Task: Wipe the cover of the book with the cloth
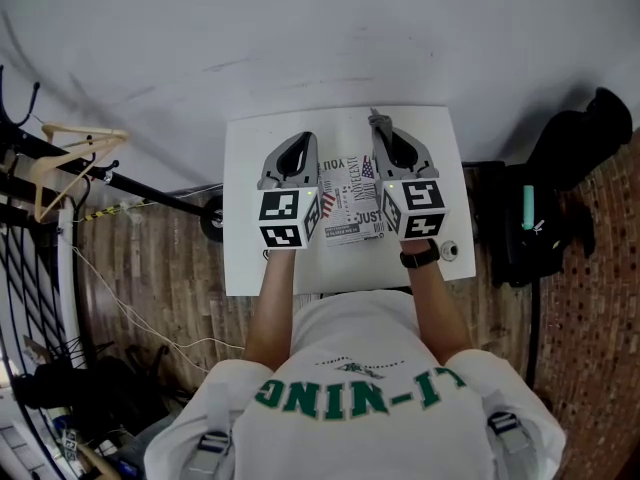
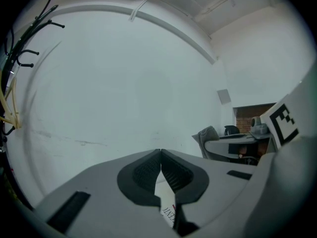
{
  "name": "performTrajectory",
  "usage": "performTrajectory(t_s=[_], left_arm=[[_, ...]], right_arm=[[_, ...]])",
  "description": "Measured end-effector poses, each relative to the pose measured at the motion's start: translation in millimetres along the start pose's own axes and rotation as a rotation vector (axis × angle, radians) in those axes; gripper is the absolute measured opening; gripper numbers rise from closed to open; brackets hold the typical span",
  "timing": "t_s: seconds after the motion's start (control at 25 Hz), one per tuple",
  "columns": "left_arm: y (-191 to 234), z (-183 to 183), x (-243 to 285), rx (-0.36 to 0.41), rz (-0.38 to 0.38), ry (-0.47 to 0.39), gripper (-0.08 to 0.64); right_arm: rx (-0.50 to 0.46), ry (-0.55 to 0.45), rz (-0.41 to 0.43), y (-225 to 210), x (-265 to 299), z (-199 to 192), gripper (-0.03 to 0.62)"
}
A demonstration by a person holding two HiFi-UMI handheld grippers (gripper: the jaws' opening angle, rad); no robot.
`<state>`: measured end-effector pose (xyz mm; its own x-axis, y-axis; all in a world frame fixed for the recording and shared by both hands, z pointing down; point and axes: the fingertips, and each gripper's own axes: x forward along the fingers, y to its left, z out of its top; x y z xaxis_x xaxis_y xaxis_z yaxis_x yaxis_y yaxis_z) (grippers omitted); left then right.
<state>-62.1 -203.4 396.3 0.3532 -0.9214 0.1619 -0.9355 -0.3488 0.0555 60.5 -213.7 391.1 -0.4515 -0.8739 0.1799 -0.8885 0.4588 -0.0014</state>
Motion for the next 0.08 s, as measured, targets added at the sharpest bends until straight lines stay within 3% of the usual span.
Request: performTrajectory(t_s=[0.08], left_arm=[[-1.5,-5.1,-3.3,-0.004,-0.006,0.007,0.015]], right_arm=[[-0.003,0.009,0.001,3.6,-1.5,-4.1,0.042]])
